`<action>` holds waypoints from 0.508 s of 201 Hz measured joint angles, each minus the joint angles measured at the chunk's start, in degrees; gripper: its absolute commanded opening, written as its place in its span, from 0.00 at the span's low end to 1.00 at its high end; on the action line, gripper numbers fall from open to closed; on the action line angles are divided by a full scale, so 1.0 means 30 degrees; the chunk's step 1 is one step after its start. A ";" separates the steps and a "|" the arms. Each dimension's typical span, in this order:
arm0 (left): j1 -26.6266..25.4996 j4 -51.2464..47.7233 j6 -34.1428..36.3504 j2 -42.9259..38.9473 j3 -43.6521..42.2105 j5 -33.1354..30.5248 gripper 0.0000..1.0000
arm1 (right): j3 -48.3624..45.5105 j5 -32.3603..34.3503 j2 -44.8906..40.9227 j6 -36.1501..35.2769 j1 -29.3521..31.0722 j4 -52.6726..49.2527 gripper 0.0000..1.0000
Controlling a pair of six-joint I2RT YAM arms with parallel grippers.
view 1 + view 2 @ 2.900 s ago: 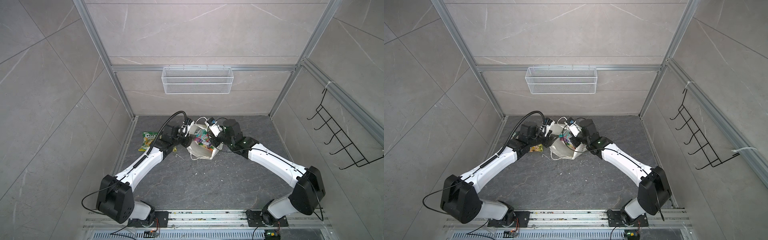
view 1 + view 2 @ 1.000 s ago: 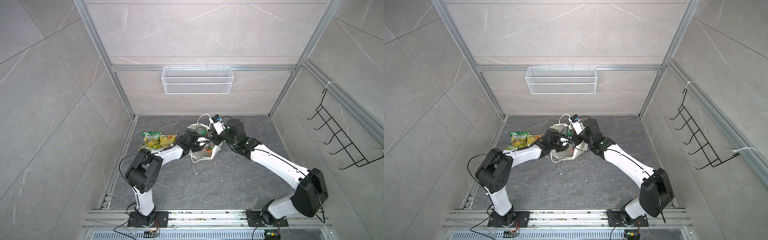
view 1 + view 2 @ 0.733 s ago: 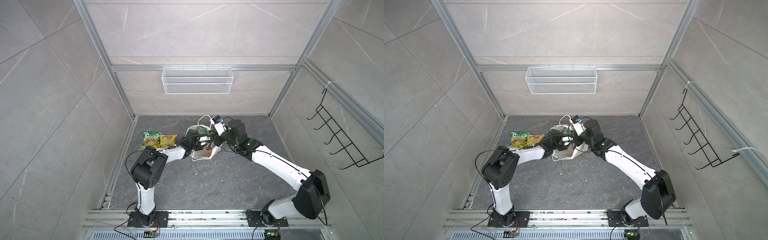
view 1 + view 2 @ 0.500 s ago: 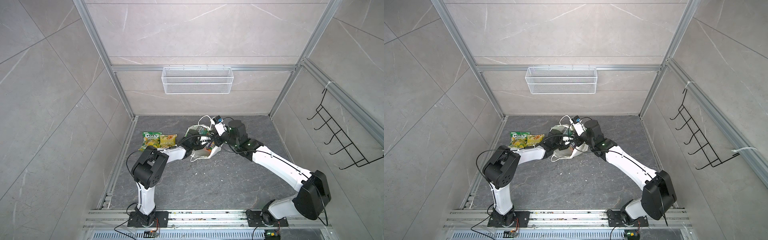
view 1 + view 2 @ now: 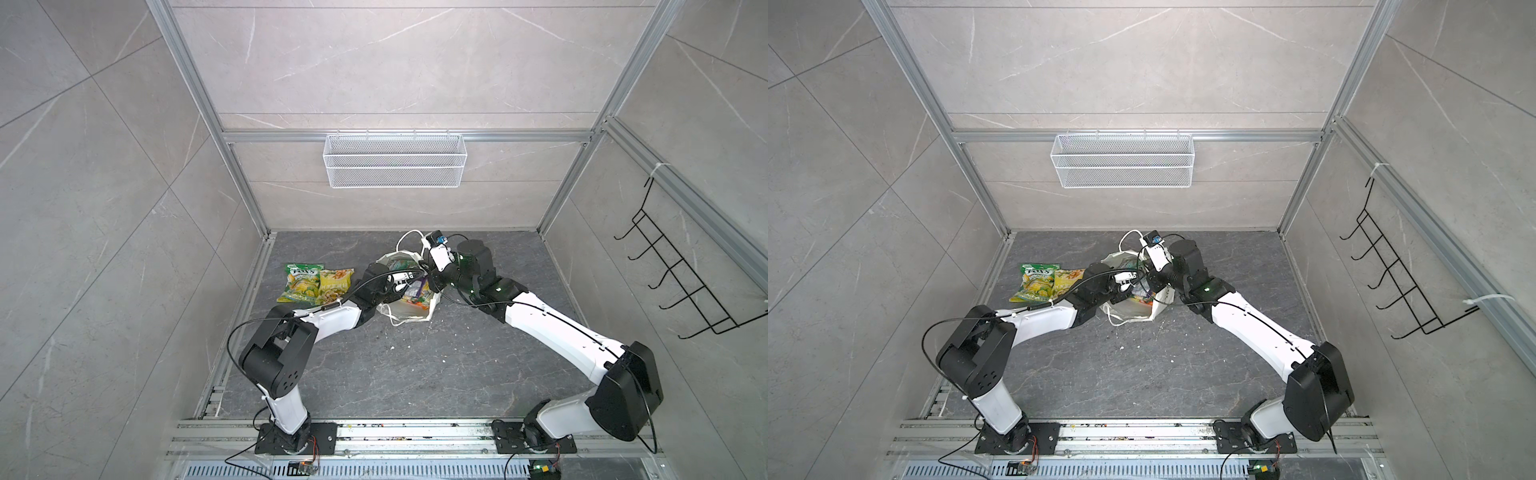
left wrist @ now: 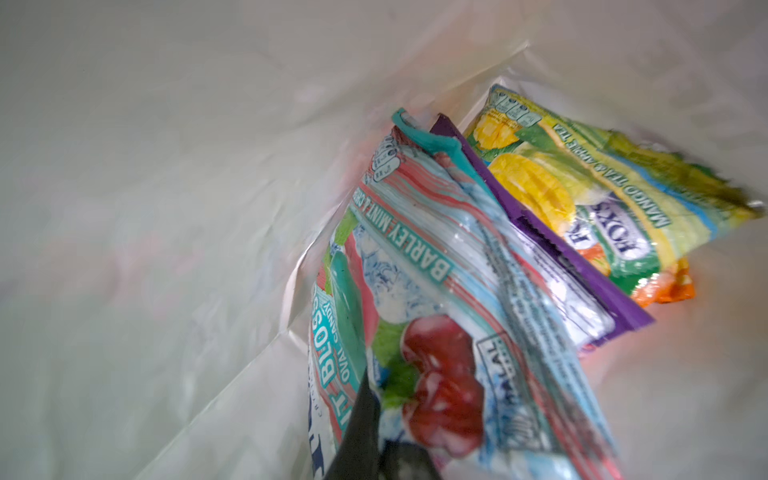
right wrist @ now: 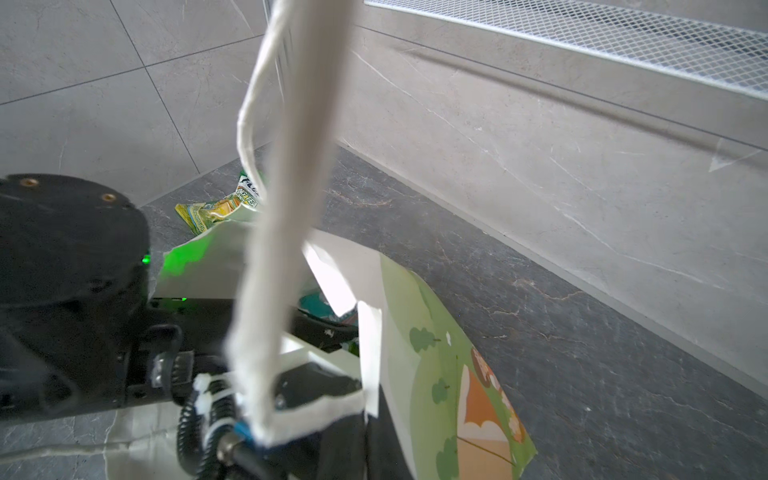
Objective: Take the snacks out of the paper bag
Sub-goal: 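Reach the left gripper into the bag and close it on the teal candy packet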
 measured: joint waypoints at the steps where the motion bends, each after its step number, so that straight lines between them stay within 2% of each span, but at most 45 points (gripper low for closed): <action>1: -0.0007 0.0000 -0.0022 -0.0036 -0.0015 0.0000 0.00 | 0.0000 0.0000 0.0000 0.0000 0.0000 0.0000 0.00; 102: -0.1326 -0.0838 -0.0772 -0.4306 -0.1049 0.0160 0.00 | 0.0000 0.0678 0.0000 0.0503 -0.0270 0.0131 0.00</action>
